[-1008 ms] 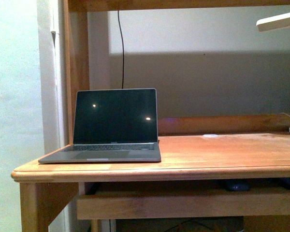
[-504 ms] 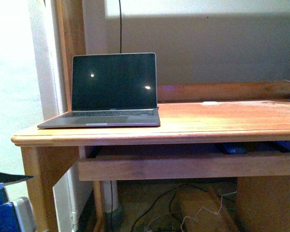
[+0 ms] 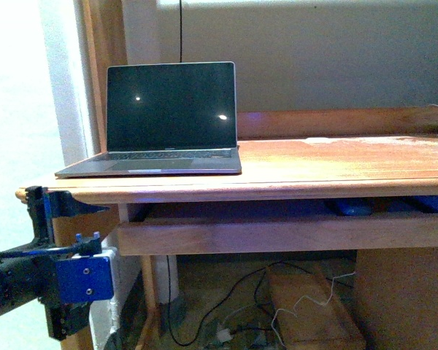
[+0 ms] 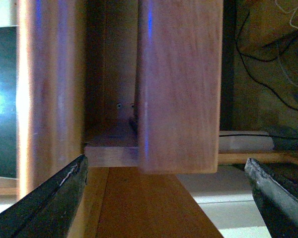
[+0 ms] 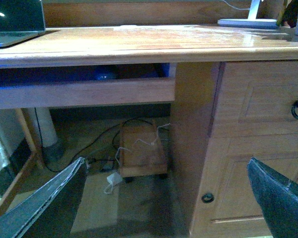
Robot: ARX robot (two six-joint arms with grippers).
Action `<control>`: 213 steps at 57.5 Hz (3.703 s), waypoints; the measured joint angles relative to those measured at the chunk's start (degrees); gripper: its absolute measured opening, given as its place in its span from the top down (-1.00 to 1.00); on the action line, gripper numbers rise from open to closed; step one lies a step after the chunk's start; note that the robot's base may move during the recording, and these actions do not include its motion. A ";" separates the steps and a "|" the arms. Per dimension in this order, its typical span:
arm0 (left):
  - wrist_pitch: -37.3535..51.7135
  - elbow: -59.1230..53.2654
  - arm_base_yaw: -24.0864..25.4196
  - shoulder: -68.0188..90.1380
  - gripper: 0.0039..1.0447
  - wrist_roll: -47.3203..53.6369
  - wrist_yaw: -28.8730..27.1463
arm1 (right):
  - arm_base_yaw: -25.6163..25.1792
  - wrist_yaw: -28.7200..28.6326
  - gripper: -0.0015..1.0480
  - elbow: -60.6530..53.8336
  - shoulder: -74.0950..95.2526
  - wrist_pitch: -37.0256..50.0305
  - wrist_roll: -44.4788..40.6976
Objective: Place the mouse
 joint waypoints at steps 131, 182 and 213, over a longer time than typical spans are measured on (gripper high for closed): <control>-21.14 -15.63 -14.58 -30.86 -0.86 -93.94 13.68 | 0.00 0.00 -0.86 0.00 0.00 0.00 0.02; -51.15 -48.26 -6.08 -101.81 -0.52 -91.65 -36.15 | 0.00 0.00 -0.86 0.00 0.00 0.00 0.02; -59.91 -57.88 2.82 -122.64 0.95 -90.60 -27.67 | 7.10 0.85 -0.86 2.27 11.63 5.60 4.52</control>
